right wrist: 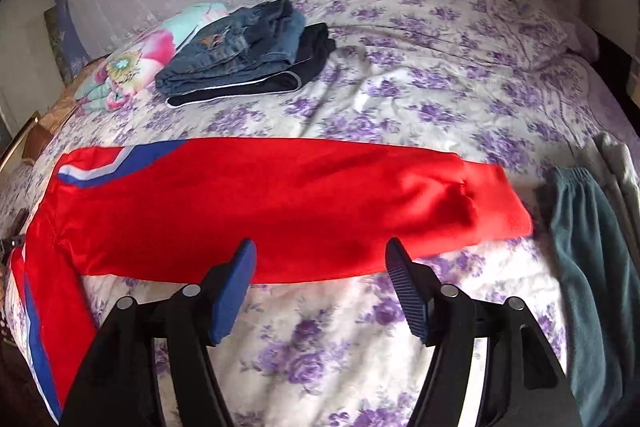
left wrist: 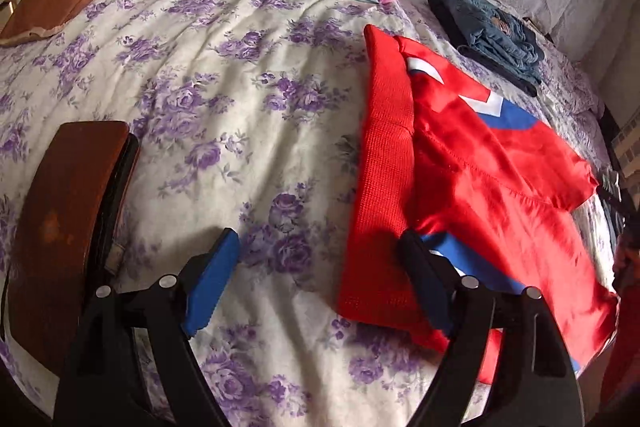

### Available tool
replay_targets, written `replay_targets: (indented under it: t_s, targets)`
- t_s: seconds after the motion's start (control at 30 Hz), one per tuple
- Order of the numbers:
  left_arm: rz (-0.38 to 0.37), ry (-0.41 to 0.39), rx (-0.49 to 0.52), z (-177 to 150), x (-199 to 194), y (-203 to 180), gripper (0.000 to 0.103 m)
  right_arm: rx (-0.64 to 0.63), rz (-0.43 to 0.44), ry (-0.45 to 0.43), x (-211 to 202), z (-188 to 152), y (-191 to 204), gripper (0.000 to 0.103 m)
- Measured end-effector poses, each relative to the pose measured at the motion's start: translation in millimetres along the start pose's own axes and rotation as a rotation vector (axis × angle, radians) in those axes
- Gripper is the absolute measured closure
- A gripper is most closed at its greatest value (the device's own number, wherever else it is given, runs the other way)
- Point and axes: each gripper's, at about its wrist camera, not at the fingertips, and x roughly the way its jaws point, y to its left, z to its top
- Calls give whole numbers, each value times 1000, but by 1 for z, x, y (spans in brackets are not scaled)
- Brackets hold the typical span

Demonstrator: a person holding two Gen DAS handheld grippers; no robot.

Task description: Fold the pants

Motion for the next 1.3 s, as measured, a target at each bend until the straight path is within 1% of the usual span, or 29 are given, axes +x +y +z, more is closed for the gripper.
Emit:
replay_targets:
  t_s: [0.07, 0.1, 0.17, 0.23, 0.3, 0.37, 0.43, 0.47, 0.57, 0.6, 0.67, 0.73, 0.77, 0.83, 0.93, 0.97, 1.03, 1.07, 1.1, 1.2, 1.3]
  targets:
    - [-14, -29, -27, 5, -5, 3, 26, -31, -19, 93, 24, -5, 6, 33]
    - [-20, -49, -36, 11, -7, 3, 26, -38, -22, 96, 29, -7, 7, 33]
    - [-41, -86, -55, 28, -11, 2, 26, -42, -27, 72, 23, -4, 9, 33]
    - [-86, -110, -69, 51, -9, -2, 25, -26, 25, 25, 10, 6, 13, 33]
    - [-138, -100, -54, 80, 5, -14, 24, -60, 65, -15, -2, 21, 24, 33]
    - [-143, -90, -11, 105, 24, -29, 24, -114, 86, -37, -5, 36, 36, 33]
    - [-129, -76, 23, 124, 45, -41, 24, -159, 111, -35, 1, 49, 44, 33]
    - [-129, -69, 25, 132, 55, -44, 25, -177, 117, -30, 7, 55, 48, 34]
    - [-181, -22, 30, 146, 81, -47, 25, -228, 125, -15, 27, 72, 52, 35]
    - [-187, -5, 41, 149, 88, -48, 26, -252, 119, -17, 33, 77, 53, 35]
    - [-187, 12, 81, 151, 99, -50, 32, -310, 112, -18, 47, 88, 53, 35]
    - [-192, 11, 120, 151, 105, -52, 45, -344, 112, -17, 61, 97, 52, 35]
    - [-200, 3, 133, 152, 107, -53, 49, -354, 120, -5, 70, 102, 49, 35]
    - [-217, -9, 143, 153, 110, -51, 61, -359, 130, 27, 87, 106, 44, 35]
    - [-246, -17, 131, 155, 111, -48, 65, -359, 163, 98, 112, 101, 40, 36]
    - [-246, -20, 134, 155, 111, -48, 65, -355, 177, 87, 113, 96, 42, 42]
    - [-234, -26, 146, 154, 109, -49, 66, -383, 180, 66, 105, 91, 50, 65]
    - [-227, -31, 151, 154, 107, -51, 67, -410, 154, 62, 100, 88, 56, 89]
    - [-220, -36, 152, 154, 105, -52, 68, -429, 122, 57, 94, 84, 62, 96]
    - [-216, -67, 152, 152, 90, -56, 72, -466, 69, 10, 62, 73, 78, 98]
    - [-230, -117, 171, 146, 65, -62, 75, -460, 47, -81, 11, 61, 84, 98]
